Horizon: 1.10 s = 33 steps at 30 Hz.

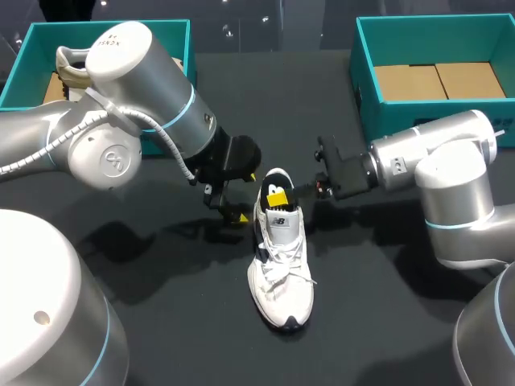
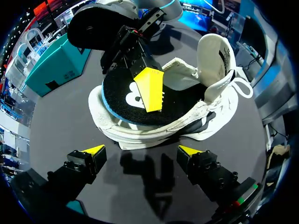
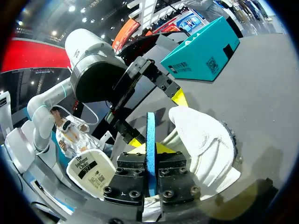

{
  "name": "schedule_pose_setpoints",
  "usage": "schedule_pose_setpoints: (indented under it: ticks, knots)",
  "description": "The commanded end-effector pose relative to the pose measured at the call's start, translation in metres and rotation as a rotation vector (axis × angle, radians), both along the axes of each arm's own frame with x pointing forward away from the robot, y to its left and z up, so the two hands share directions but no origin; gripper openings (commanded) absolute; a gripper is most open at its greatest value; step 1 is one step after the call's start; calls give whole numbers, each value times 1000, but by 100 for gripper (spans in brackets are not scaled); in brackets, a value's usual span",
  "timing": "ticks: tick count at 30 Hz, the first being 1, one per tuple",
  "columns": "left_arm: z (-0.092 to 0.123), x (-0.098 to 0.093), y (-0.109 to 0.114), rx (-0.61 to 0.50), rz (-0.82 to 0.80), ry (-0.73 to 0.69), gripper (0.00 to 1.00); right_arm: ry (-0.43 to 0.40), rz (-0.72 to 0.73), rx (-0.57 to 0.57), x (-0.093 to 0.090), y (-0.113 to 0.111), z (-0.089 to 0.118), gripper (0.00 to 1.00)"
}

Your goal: Take the shoe out of the shoebox, open the shoe tongue, remove and reinsert the insole, then place the shoe into the shoebox

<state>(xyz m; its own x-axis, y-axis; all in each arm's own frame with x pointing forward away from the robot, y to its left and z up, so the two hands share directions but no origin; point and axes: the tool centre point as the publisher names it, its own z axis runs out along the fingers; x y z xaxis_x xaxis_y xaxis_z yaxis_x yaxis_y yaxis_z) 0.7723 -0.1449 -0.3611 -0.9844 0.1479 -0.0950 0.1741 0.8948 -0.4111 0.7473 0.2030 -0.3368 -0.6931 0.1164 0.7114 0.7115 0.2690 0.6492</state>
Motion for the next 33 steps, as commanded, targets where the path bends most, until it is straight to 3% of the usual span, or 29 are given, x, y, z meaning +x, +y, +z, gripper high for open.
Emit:
schedule_pose_setpoints:
  ticks: [1,2,3,4,6,16,20,26,33]
  knots:
    - [-1,0,1,-1,-1,0,100,1,-13,-14,-10,1,0,0]
    - [-1,0,1,-1,-1,0,100,-4,-15,-18,-10,1,2,10]
    - [-1,0,1,-1,-1,0,100,-15,-18,-20,-10,1,5,31]
    - [-1,0,1,-1,-1,0,100,-27,-19,-21,-9,2,8,39]
    - [-1,0,1,-1,-1,0,100,-50,-19,-27,-7,2,13,40]
    - [-1,0,1,-1,-1,0,100,-131,-19,-66,8,-3,32,22]
    - [-1,0,1,-1,-1,0,100,-137,-23,-70,16,-5,32,1]
    - [-1,0,1,-1,-1,0,100,-91,-16,-66,16,-1,19,0]
    - [-1,0,1,-1,-1,0,100,-1,-66,-50,-7,-5,-2,0]
